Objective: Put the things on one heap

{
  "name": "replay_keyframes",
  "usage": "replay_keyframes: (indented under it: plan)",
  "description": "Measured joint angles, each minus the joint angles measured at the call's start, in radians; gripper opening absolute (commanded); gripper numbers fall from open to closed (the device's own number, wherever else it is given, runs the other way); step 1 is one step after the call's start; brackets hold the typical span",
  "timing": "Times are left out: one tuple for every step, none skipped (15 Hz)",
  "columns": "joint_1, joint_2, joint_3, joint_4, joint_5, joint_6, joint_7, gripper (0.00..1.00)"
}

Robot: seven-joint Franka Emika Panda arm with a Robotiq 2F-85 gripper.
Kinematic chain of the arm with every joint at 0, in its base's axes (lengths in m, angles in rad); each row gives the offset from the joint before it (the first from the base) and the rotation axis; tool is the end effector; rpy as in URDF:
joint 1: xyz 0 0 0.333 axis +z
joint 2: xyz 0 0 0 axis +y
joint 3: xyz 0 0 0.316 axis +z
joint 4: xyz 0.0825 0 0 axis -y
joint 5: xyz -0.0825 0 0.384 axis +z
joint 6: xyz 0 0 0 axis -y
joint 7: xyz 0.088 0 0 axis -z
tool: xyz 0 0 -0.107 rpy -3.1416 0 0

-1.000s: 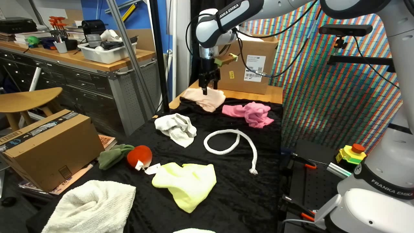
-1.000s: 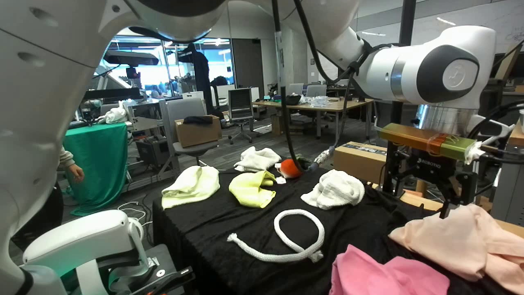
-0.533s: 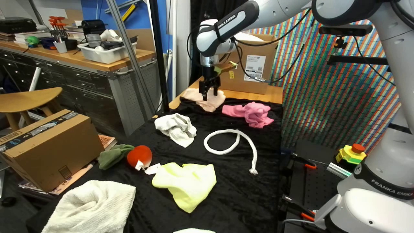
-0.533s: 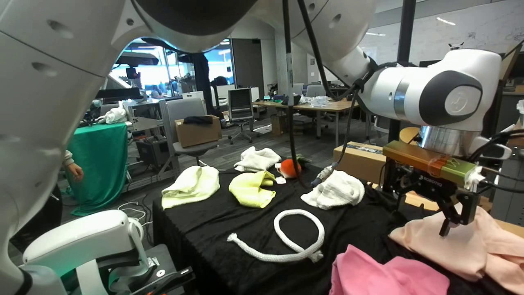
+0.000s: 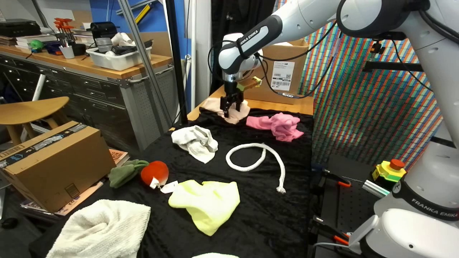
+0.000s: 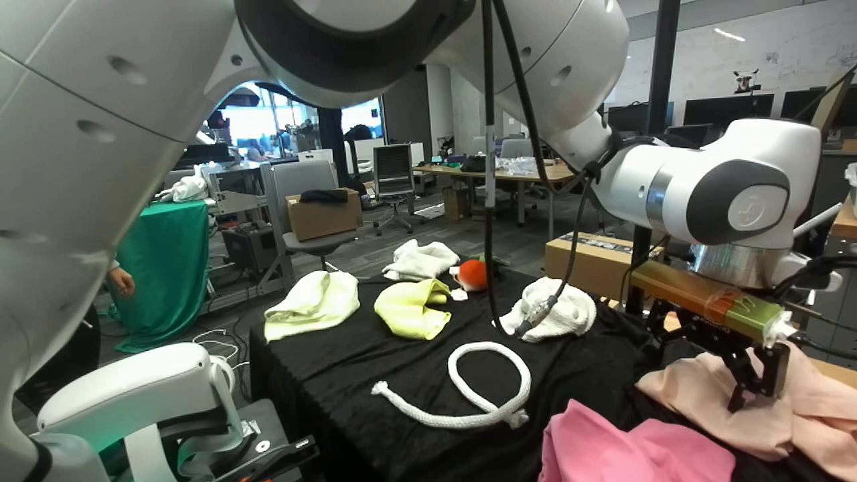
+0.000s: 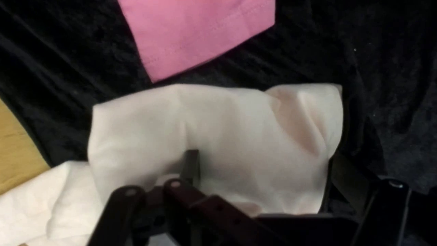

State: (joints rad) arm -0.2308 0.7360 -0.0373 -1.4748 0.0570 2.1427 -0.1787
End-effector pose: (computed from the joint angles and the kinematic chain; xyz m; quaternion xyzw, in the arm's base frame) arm 0.6875 -0.1818 0.2362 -0.9978 0.0565 0.0305 0.0180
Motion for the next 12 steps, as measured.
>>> replay_keyframes:
  plan:
    - [-0.001, 0.001, 0.0, 0.0, 0.0, 0.005, 0.0, 0.71]
    - [-0.001, 0.001, 0.0, 0.0, 0.0, 0.007, 0.0, 0.71]
    - [-0.002, 0.001, 0.0, 0.0, 0.0, 0.008, 0.0, 0.62]
    - [-0.003, 0.001, 0.0, 0.0, 0.0, 0.008, 0.0, 0.54]
    - [-0.004, 0.001, -0.001, 0.0, 0.0, 0.009, 0.0, 0.45]
    - [-0.005, 0.001, -0.001, 0.0, 0.0, 0.01, 0.0, 0.39]
    - [-0.006, 0.001, -0.002, 0.0, 0.0, 0.011, 0.0, 0.31]
    - [-0.006, 0.001, -0.003, 0.0, 0.0, 0.011, 0.0, 0.23]
    - [-0.007, 0.001, -0.004, 0.0, 0.0, 0.011, 0.0, 0.16]
    - [-0.007, 0.001, -0.005, 0.0, 0.0, 0.011, 0.0, 0.08]
    - [-0.008, 0.001, -0.005, 0.0, 0.0, 0.01, 0.0, 0.08]
    - [-0.01, 0.001, -0.005, 0.0, 0.0, 0.009, 0.0, 0.06]
